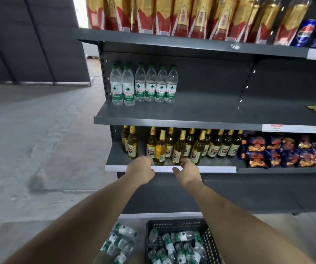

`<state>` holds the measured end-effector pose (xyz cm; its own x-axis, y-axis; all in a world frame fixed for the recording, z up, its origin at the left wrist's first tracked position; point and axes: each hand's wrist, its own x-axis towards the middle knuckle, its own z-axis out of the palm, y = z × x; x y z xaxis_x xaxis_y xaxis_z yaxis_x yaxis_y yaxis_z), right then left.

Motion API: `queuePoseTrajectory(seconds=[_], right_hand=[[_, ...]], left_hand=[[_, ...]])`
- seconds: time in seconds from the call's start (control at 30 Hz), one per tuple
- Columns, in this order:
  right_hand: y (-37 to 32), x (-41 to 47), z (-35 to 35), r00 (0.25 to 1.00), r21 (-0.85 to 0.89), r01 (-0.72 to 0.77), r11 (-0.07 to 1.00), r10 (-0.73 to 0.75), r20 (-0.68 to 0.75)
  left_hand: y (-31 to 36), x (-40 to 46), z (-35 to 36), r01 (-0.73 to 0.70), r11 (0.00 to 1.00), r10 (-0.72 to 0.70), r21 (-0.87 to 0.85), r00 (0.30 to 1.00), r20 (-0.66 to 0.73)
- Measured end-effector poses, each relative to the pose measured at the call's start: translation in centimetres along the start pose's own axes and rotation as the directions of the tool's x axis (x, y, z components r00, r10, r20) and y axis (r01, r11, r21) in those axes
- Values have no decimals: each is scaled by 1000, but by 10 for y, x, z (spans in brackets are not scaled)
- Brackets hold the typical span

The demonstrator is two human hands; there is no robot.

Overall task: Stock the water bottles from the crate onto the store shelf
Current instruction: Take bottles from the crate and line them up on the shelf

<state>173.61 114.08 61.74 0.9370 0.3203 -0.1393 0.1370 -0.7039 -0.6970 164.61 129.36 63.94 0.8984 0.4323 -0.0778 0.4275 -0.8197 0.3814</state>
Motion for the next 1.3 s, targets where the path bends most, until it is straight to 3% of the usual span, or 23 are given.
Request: queuePoseTrajectory(seconds=[0.4, 0.7, 0.93, 1.07, 1.3], right_hand=[[103, 102, -30, 990, -42, -62, 997, 67, 127], [199, 115, 3, 937, -200, -161, 966, 214, 278], [259, 108, 47, 913, -160, -296, 942, 328, 241], [297, 99, 70, 871, -228, -337, 914, 394, 292], [370, 100, 124, 823, -197, -408, 892, 452, 344]], left_hand=[[114, 83, 97, 92, 995, -85, -46, 986, 142], [99, 99, 192, 287, 952, -233, -110, 907, 351], [83, 113, 275, 246, 968, -200, -48, 871, 449], [72, 116, 316, 225, 972, -159, -59, 826, 541], [40, 124, 397, 216, 976, -165, 2, 742, 650]])
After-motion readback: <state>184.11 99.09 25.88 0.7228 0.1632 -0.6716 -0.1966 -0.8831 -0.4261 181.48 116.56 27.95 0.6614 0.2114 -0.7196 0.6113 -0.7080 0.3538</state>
